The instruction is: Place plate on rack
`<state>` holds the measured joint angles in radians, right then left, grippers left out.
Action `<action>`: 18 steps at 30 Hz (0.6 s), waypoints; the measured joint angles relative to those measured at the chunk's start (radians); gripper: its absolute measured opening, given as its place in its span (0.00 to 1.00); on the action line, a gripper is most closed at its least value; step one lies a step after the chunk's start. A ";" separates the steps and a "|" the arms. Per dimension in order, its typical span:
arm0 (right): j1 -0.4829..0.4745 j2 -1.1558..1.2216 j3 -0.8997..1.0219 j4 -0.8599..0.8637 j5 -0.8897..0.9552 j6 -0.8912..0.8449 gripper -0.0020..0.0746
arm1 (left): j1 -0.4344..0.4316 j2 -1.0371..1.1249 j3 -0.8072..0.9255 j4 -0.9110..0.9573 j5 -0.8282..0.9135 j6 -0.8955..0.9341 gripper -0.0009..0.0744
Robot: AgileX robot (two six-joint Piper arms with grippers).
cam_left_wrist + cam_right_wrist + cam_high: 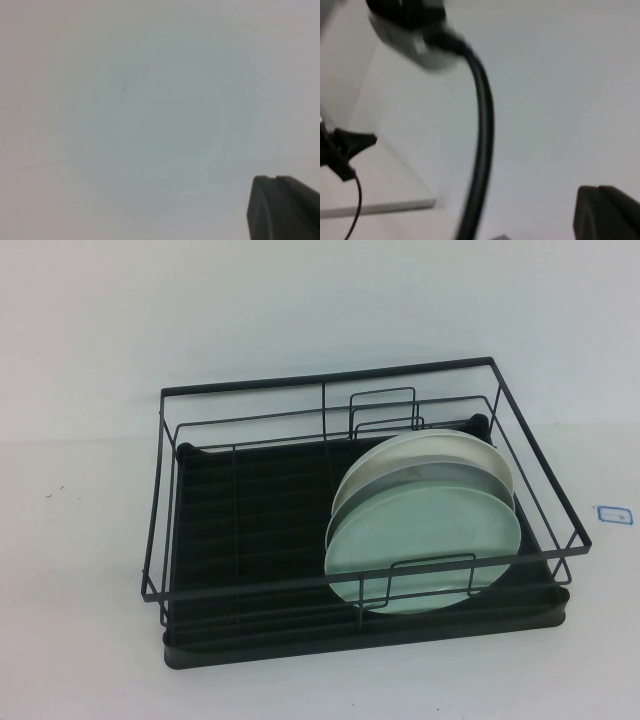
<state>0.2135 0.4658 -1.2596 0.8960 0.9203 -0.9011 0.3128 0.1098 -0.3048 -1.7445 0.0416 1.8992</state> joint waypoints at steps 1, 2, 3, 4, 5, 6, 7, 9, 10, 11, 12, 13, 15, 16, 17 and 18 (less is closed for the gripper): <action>0.000 -0.016 0.077 -0.015 -0.016 0.025 0.05 | 0.000 0.000 0.000 0.000 0.000 -0.021 0.01; -0.005 -0.036 0.163 -0.031 -0.049 0.047 0.05 | 0.000 0.000 0.000 0.022 0.005 -0.066 0.01; -0.014 -0.057 0.236 -0.045 -0.089 0.059 0.05 | 0.000 0.000 0.000 0.102 0.013 -0.151 0.01; -0.028 -0.087 0.330 -0.060 -0.160 0.065 0.05 | 0.000 0.000 0.000 0.222 0.021 -0.278 0.01; -0.045 -0.121 0.425 -0.071 -0.249 0.065 0.05 | 0.000 0.000 0.000 0.343 0.040 -0.405 0.01; -0.063 -0.158 0.500 -0.073 -0.355 0.065 0.05 | 0.000 0.000 0.000 0.512 0.066 -0.586 0.01; -0.081 -0.195 0.591 -0.071 -0.476 0.064 0.05 | 0.000 0.000 0.000 0.703 0.097 -0.783 0.01; -0.108 -0.258 0.757 -0.034 -0.695 0.062 0.05 | 0.000 -0.002 0.000 1.137 0.168 -1.167 0.01; -0.117 -0.287 0.828 -0.004 -0.803 0.062 0.05 | 0.000 -0.002 0.000 1.349 0.213 -1.382 0.01; -0.122 -0.313 0.891 0.024 -0.890 0.059 0.05 | 0.000 -0.003 0.000 1.494 0.248 -1.586 0.01; -0.124 -0.331 0.936 0.038 -0.942 0.052 0.05 | 0.000 -0.003 0.000 1.645 0.287 -1.761 0.01; -0.125 -0.349 0.984 0.040 -0.981 0.039 0.05 | 0.000 -0.003 0.002 1.753 0.315 -1.887 0.01; -0.128 -0.370 1.056 0.019 -0.982 0.008 0.05 | 0.000 -0.003 0.017 1.847 0.326 -1.982 0.01; -0.128 -0.376 1.074 0.001 -0.951 -0.004 0.05 | 0.000 -0.003 0.029 1.862 0.326 -1.985 0.01; -0.128 -0.377 1.089 -0.021 -0.907 -0.023 0.05 | 0.000 -0.003 0.039 1.863 0.328 -1.975 0.01; -0.128 -0.377 1.097 -0.037 -0.856 -0.047 0.05 | 0.000 -0.003 0.049 1.863 0.330 -1.967 0.01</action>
<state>0.0860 0.0884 -0.1628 0.8591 0.0643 -0.9479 0.3128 0.1064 -0.2555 0.1189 0.3714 -0.0682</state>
